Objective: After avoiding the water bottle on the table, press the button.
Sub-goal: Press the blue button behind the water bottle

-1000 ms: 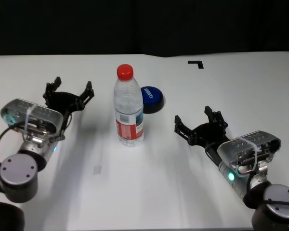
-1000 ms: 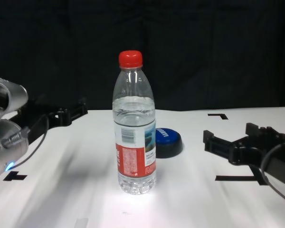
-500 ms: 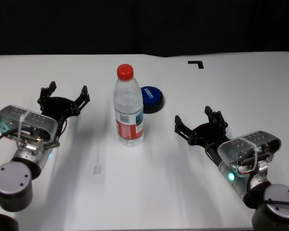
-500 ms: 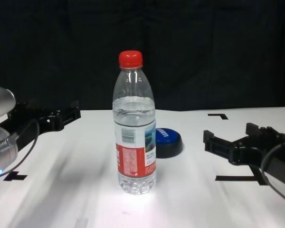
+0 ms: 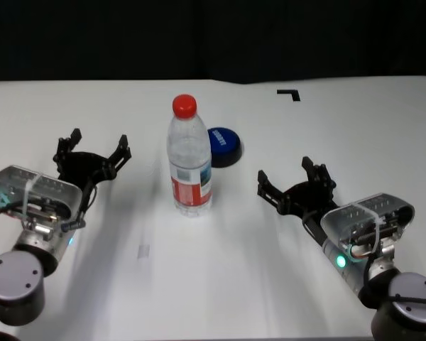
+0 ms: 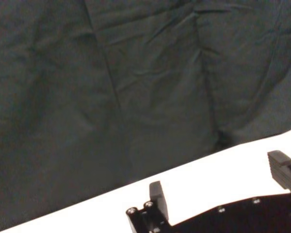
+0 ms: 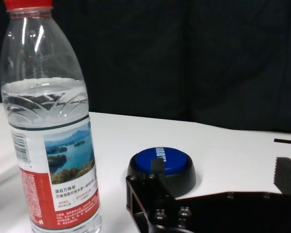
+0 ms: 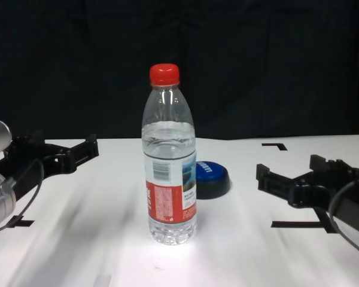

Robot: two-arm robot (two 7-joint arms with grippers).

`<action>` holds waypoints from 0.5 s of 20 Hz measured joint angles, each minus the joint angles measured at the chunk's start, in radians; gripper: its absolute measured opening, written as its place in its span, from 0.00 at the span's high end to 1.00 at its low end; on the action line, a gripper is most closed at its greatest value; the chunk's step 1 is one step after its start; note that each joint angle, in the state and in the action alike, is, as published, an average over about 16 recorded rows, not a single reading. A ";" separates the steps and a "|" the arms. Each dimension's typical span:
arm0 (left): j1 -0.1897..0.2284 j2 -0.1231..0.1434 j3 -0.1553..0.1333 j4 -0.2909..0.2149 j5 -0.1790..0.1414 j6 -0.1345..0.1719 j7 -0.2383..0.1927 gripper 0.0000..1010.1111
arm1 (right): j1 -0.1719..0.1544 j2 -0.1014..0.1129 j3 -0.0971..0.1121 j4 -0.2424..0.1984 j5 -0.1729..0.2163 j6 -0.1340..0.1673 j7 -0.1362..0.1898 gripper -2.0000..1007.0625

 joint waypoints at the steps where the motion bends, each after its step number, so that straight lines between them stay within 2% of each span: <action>1: 0.004 0.000 0.000 -0.005 0.000 0.001 0.000 0.01 | 0.000 0.000 0.000 0.000 0.000 0.000 0.000 0.00; 10: 0.038 -0.006 -0.004 -0.037 0.002 0.011 0.007 0.01 | 0.000 0.000 0.000 0.000 0.000 0.000 0.000 0.00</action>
